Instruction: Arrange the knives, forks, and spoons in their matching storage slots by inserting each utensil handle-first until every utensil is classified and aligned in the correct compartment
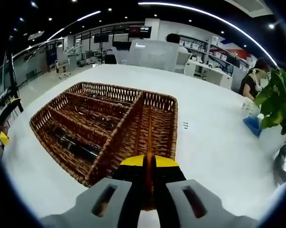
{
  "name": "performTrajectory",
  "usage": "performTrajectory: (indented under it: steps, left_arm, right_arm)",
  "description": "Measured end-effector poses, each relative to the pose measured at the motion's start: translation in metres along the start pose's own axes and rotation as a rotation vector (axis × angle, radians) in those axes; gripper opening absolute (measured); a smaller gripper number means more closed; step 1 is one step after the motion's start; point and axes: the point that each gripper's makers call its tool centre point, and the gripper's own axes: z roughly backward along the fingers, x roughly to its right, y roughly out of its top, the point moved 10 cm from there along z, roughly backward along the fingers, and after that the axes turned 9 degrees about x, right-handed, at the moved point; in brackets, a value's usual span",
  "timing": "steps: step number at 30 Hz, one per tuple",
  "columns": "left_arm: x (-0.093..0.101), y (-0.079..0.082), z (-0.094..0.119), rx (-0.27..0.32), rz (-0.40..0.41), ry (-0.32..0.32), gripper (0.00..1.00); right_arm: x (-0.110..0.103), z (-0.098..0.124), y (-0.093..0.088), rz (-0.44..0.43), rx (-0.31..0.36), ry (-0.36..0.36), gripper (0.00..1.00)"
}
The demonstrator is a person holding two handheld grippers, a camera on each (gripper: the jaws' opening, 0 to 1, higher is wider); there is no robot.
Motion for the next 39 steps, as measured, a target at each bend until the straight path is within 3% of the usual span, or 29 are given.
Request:
performTrajectory:
  steps: [11, 14, 27, 31, 33, 36, 39]
  left_arm:
    - [0.000, -0.003, -0.001, -0.015, -0.018, -0.002, 1.00]
    - [-0.001, -0.002, -0.001, -0.009, -0.016, 0.000, 1.00]
    - [0.001, -0.001, -0.002, -0.010, -0.023, -0.006, 1.00]
    - [0.002, -0.002, -0.002, -0.015, -0.027, -0.010, 1.00]
    - [0.002, -0.003, -0.002, -0.021, -0.028, -0.010, 1.00]
    - [0.001, -0.004, -0.002, -0.024, -0.028, -0.007, 1.00]
    - [-0.001, -0.004, -0.002, -0.021, -0.023, -0.003, 1.00]
  right_arm:
    - [-0.002, -0.015, -0.006, -0.052, -0.043, 0.007, 0.02]
    - [-0.004, -0.018, -0.008, -0.067, -0.092, 0.028, 0.03]
    - [-0.008, -0.026, -0.008, -0.043, -0.194, 0.053, 0.03]
    - [-0.009, -0.031, -0.010, -0.047, -0.234, 0.128, 0.04]
    - [-0.009, -0.032, -0.010, -0.037, -0.258, 0.110, 0.03]
    - [-0.015, -0.036, -0.010, 0.065, -0.252, 0.099, 0.03]
    - [-0.014, -0.033, -0.012, 0.019, -0.257, 0.102, 0.04]
